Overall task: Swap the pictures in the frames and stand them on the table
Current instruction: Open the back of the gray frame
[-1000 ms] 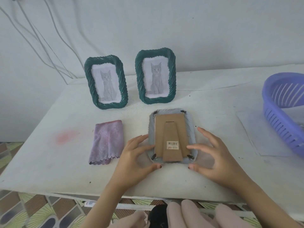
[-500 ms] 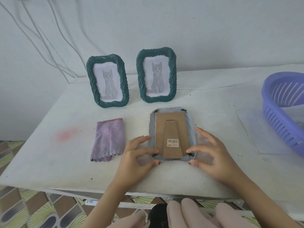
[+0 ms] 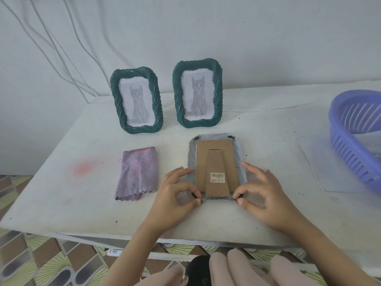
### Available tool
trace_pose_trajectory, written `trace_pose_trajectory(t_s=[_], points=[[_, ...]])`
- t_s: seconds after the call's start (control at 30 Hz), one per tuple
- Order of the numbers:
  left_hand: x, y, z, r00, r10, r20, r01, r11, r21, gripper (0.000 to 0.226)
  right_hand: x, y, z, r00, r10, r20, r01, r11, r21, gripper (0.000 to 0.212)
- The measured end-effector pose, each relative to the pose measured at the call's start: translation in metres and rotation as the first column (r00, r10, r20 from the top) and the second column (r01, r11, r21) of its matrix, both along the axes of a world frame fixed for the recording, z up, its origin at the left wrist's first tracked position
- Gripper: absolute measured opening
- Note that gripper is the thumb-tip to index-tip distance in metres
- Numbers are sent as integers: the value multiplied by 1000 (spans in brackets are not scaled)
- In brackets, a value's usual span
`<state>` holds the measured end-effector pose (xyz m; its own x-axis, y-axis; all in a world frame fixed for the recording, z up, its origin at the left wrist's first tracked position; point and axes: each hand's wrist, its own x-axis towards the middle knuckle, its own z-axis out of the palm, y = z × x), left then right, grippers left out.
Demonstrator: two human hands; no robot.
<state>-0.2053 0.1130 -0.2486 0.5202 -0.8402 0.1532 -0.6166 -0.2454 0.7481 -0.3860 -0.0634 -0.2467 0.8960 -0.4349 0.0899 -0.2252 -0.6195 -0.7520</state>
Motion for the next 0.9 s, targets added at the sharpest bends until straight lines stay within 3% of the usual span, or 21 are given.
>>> trace_pose_trajectory(t_s=[0.1, 0.17, 0.33, 0.47, 0.63, 0.8, 0.9], points=[[-1, -5, 6, 1000, 24, -19, -24, 999, -23, 30, 4, 1, 12, 998, -49, 25, 48, 997, 55, 29], [0, -11, 9, 998, 30, 58, -29, 999, -17, 52, 11, -2, 17, 993, -112, 23, 111, 993, 38, 36], [7, -24, 12, 992, 5, 122, -24, 988, 154, 100, 32, -11, 19, 967, -232, -106, 230, 973, -37, 48], [9, -28, 12, 998, -49, 26, 41, 970, 241, 106, 41, -10, 19, 957, -258, -133, 256, 966, -31, 48], [16, -34, 10, 994, -89, 66, 63, 946, 318, 108, 41, -8, 22, 957, -277, -80, 282, 958, 48, 43], [15, -32, 7, 992, -96, 80, 76, 972, 223, 110, 39, -5, 27, 965, -259, 25, 248, 944, 215, 35], [14, -31, 7, 994, -88, 70, 70, 974, 216, 111, 43, -4, 24, 964, -265, 1, 262, 952, 158, 45]])
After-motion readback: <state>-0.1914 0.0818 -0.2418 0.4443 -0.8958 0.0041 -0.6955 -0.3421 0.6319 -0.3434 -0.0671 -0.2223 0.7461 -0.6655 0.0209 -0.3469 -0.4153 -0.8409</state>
